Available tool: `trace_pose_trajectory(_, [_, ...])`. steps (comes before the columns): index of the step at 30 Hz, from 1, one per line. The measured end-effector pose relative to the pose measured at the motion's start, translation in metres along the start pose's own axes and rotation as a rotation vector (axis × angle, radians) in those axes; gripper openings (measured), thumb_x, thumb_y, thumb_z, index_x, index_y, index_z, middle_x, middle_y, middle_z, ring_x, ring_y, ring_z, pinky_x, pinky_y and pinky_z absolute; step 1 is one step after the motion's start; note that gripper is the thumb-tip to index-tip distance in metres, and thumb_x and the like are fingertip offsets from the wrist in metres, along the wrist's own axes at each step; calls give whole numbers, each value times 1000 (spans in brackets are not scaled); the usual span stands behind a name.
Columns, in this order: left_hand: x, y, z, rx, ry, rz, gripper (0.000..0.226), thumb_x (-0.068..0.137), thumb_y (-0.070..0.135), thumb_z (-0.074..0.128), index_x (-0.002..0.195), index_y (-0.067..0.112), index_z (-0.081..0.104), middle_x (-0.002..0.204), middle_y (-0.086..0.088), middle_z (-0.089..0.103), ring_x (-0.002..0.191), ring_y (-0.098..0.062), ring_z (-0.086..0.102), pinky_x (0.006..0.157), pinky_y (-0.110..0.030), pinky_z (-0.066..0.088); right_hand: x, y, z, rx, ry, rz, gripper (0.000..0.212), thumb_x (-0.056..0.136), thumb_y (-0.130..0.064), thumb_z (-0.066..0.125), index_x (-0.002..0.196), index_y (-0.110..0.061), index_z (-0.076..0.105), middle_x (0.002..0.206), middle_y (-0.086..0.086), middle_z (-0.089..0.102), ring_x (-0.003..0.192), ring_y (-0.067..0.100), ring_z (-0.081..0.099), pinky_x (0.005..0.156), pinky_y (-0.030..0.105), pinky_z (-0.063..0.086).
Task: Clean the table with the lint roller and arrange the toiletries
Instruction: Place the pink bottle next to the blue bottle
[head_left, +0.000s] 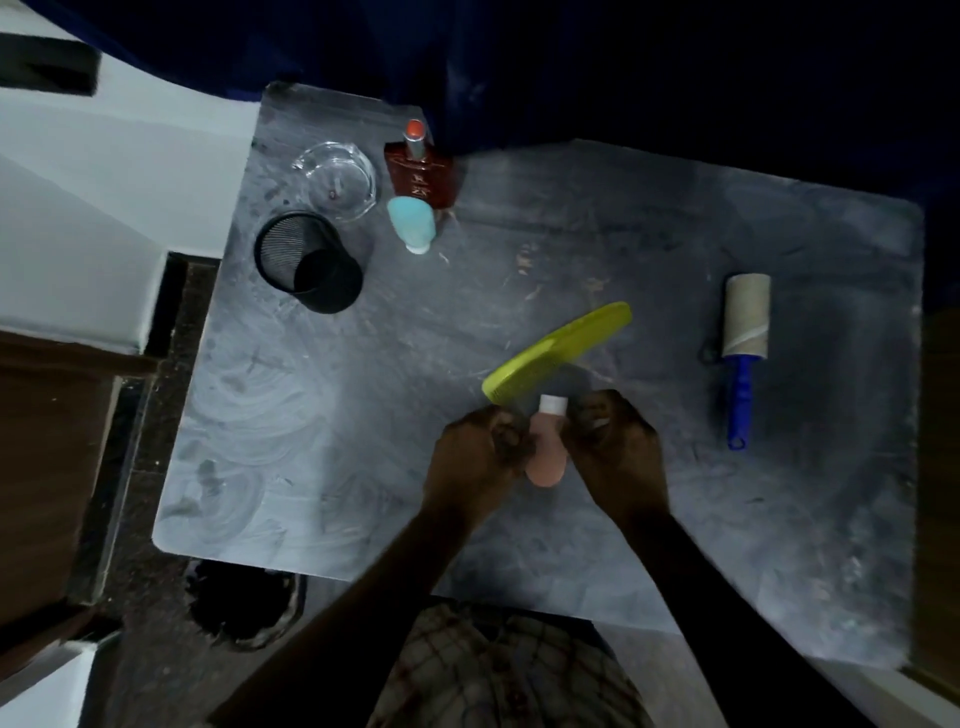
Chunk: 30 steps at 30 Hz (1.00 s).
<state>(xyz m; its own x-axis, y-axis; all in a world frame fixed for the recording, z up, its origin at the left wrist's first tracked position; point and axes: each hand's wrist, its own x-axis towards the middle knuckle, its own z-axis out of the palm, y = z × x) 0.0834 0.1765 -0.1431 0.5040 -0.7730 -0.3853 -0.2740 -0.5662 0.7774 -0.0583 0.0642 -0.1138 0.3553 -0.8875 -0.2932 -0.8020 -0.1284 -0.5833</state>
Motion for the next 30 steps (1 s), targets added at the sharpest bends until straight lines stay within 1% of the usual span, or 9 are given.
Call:
trace_pose_trajectory(5, [1,7,4,-78,-60,-78,35,82,45,73,92,13,81,78,-2,80,67,-22,75,65,-46,64,-3,5,0,86,-67,3,19,87,-31,75,102,-22,70,97,3,75,86,29,74,75,48,60])
trace_pose_trajectory(9, [-5,15,-5,-163,88,4,30,90,48,72,99,20,77,72,6,75,61,-14,70,64,-39,63,-1,-10,-8,364,-121,-9,24,80,-39,71,104,-38,69,101,-5,72,76,21,75,64,51,62])
trace_pose_trajectory(11, [-6,18,-17,-267,164,11,24,96,48,67,107,29,76,74,11,74,64,-9,70,64,-39,64,4,-28,-9,472,-139,-40,29,76,-40,72,104,-43,69,106,-4,72,82,22,75,69,53,63])
trace_pose_trajectory(14, [0,19,-40,-365,266,83,16,110,32,60,114,32,75,84,4,77,70,-19,75,58,-44,64,18,-58,-5,643,-152,-91,28,78,-31,75,106,-29,72,109,9,73,97,33,73,85,58,60])
trace_pose_trajectory(17, [14,21,-67,-475,340,111,20,111,35,60,122,32,76,97,6,80,76,-17,78,53,-34,63,37,-91,3,763,-182,-111,20,87,-23,68,100,-8,72,105,21,71,95,32,73,85,60,60])
trace_pose_trajectory(21, [38,13,-92,-419,442,167,19,108,22,69,126,23,75,109,12,81,86,-9,74,62,-25,59,63,-123,27,626,-168,-161,15,83,-13,80,94,-8,71,101,15,74,89,21,76,85,48,63])
trace_pose_trajectory(24, [52,7,-99,-445,506,165,21,104,14,75,125,15,73,111,14,81,90,-5,73,71,-16,56,78,-138,44,572,-212,-157,37,76,-12,86,107,-15,66,111,4,75,96,14,76,83,37,64])
trace_pose_trajectory(27, [60,0,-99,-472,525,198,25,103,10,75,127,8,72,115,17,79,98,-2,74,81,-19,61,85,-145,56,573,-214,-190,58,73,-11,87,123,-18,58,112,-5,74,97,4,74,80,20,60])
trace_pose_trajectory(30, [66,-3,-94,-472,541,192,27,104,12,74,130,7,71,119,13,77,107,-5,75,83,-23,63,86,-149,67,304,-112,-310,51,76,-27,86,121,-25,62,109,-9,74,97,3,71,80,17,57])
